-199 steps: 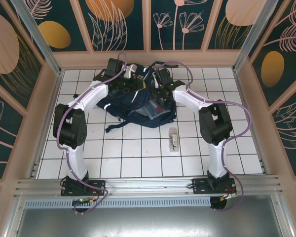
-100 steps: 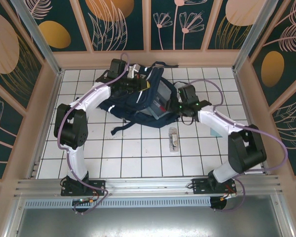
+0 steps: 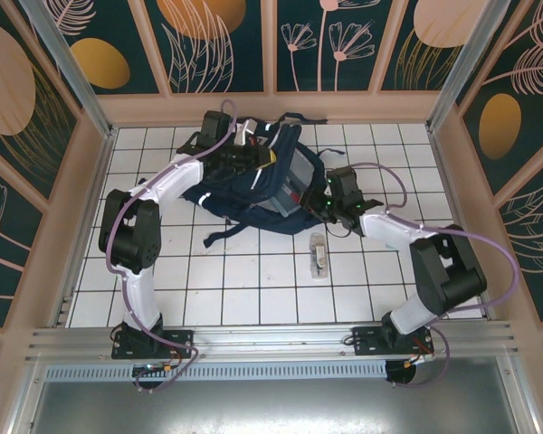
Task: Pack books, pencil case, and school supplies into a backpack
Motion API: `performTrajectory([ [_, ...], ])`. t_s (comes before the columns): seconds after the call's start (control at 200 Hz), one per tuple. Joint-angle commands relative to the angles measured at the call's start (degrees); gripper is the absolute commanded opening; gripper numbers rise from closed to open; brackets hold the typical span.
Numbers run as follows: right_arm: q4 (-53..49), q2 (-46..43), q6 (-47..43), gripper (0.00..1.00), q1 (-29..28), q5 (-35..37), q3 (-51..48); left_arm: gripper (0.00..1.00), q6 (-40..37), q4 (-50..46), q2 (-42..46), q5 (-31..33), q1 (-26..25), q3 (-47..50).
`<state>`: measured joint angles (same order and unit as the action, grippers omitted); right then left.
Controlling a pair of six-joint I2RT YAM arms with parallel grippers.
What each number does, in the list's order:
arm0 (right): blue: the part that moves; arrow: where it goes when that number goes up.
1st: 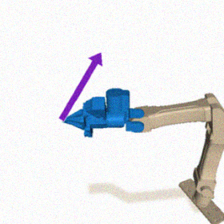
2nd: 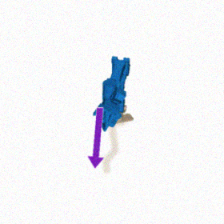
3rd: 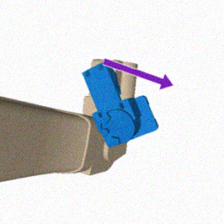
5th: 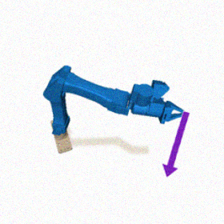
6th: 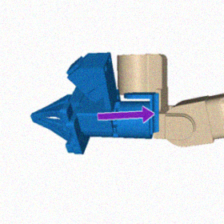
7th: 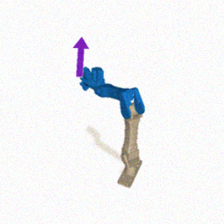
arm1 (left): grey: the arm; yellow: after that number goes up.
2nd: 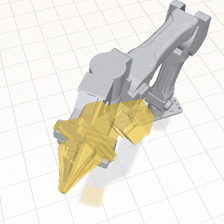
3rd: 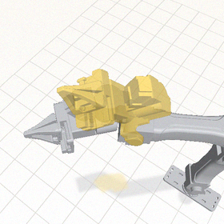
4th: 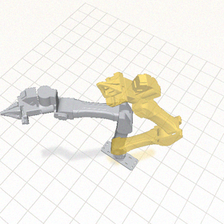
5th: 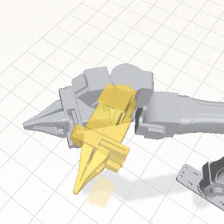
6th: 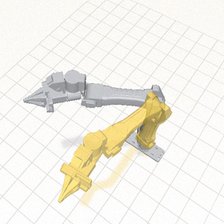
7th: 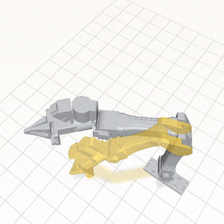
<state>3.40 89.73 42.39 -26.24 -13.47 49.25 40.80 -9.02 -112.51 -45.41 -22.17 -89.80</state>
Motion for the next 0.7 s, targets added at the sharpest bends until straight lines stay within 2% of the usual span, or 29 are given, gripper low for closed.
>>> performTrajectory([
  [0.0, 6.01, 3.45, 0.15, 0.29, 0.31, -0.44, 3.67, 0.00, 0.33, 5.98, 4.12, -4.21, -0.44, 0.45],
  [0.17, 9.84, 8.57, -1.39, 0.24, -0.14, -1.33, 7.67, 0.00, 0.66, 6.29, 4.24, -5.96, -0.43, 0.83],
  [0.285, 7.45, 13.18, -3.21, 0.24, -0.40, -0.24, 12.42, 0.00, 0.67, 6.47, 4.58, -6.68, -0.42, 0.75],
  [0.405, 3.71, 18.03, -4.06, 0.30, -1.13, 3.25, 17.16, 0.00, 0.73, 6.49, 4.67, -7.47, -0.42, 0.50],
  [0.54, 0.95, 26.44, -4.73, 0.32, -3.11, 3.09, 24.29, 0.00, 1.42, 7.15, 4.94, -8.20, -0.45, 0.12],
  [0.63, 2.07, 32.38, -3.36, 0.32, -4.56, 1.66, 27.92, 0.00, 1.42, 6.47, 5.02, -8.49, -0.54, -0.64],
  [0.696, 6.51, 35.70, -1.88, 0.32, -4.79, -1.19, 29.68, 0.00, 1.39, 5.60, 4.93, -9.03, -0.50, -0.99],
])
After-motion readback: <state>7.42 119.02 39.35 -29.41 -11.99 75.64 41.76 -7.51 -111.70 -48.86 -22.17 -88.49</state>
